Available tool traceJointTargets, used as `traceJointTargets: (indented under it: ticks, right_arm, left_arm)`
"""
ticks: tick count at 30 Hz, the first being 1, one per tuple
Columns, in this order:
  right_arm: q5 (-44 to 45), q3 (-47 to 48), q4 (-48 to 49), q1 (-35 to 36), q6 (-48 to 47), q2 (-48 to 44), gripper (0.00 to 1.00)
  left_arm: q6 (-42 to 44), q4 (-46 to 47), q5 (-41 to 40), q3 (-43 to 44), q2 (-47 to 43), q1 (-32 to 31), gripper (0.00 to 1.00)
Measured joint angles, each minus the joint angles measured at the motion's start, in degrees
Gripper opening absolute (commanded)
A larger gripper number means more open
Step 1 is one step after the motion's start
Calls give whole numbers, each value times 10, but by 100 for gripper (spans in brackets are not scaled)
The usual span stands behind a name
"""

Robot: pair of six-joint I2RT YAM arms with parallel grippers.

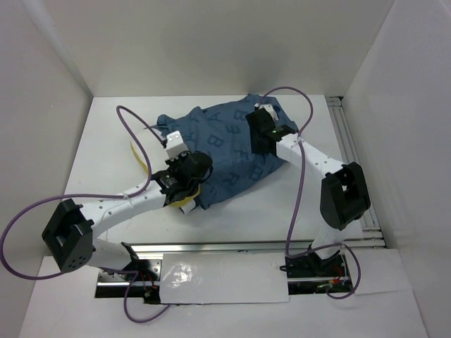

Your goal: Put the pillow into the pillowcase

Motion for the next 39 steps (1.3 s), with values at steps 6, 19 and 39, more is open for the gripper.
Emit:
traceJointTargets:
  ticks: [6,19,39]
  right_arm:
    - [18,2,-5,15,3,0,53]
    - [-3,29,17,15,-2,-7,63]
    - [-10,111,49,83,-61,50,0]
  left_arm:
    - [-2,-8,-4,0,1,-6,0]
    - [-17,-18,-4,0,2,-10,0]
    - [-15,-20,-7,0,27,-17,0]
